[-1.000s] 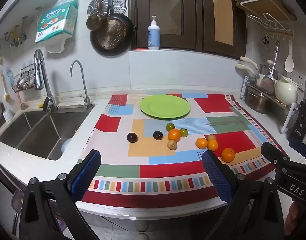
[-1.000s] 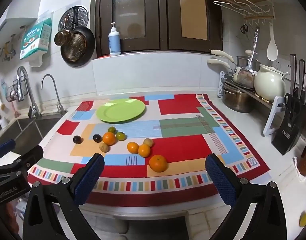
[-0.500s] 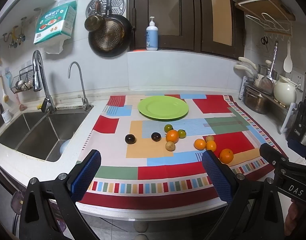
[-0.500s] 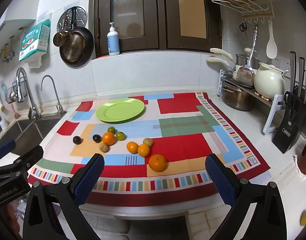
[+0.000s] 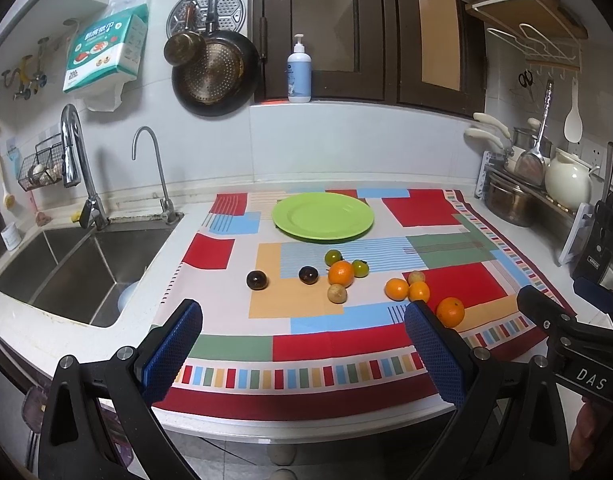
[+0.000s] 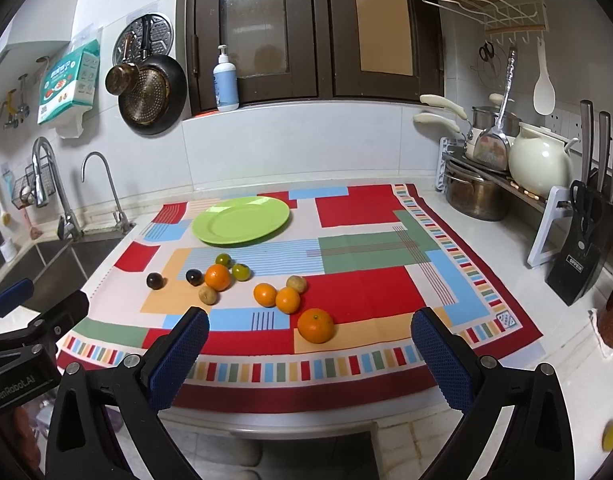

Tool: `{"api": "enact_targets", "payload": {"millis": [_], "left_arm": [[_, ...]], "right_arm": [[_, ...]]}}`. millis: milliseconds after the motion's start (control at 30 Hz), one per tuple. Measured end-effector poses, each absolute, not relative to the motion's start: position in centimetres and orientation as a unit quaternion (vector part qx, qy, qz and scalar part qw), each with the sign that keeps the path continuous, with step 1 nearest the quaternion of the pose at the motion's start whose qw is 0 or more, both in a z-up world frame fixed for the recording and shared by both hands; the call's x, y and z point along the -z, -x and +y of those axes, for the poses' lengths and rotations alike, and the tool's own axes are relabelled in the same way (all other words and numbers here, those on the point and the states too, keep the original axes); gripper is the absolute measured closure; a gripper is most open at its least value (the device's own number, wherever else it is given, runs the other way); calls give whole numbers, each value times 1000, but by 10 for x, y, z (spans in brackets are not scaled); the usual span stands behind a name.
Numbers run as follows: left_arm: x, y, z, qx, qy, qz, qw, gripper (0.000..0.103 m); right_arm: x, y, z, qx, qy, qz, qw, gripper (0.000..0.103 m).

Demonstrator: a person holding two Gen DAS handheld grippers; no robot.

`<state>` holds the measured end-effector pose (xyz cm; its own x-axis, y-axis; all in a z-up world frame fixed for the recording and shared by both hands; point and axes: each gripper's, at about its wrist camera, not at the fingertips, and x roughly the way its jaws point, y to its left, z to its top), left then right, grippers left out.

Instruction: Organize fruits

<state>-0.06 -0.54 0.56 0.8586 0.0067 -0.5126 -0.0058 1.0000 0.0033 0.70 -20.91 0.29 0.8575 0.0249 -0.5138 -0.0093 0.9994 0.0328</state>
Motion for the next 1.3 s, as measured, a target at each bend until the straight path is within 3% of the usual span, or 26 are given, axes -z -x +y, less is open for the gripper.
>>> {"api": "enact_targets", "payload": {"millis": [1300], "left_arm": [[-1,-1,-9,12,0,271,963,0]], "right_arm": [[2,-7,-211,-8,-19,275,961,1]]}}
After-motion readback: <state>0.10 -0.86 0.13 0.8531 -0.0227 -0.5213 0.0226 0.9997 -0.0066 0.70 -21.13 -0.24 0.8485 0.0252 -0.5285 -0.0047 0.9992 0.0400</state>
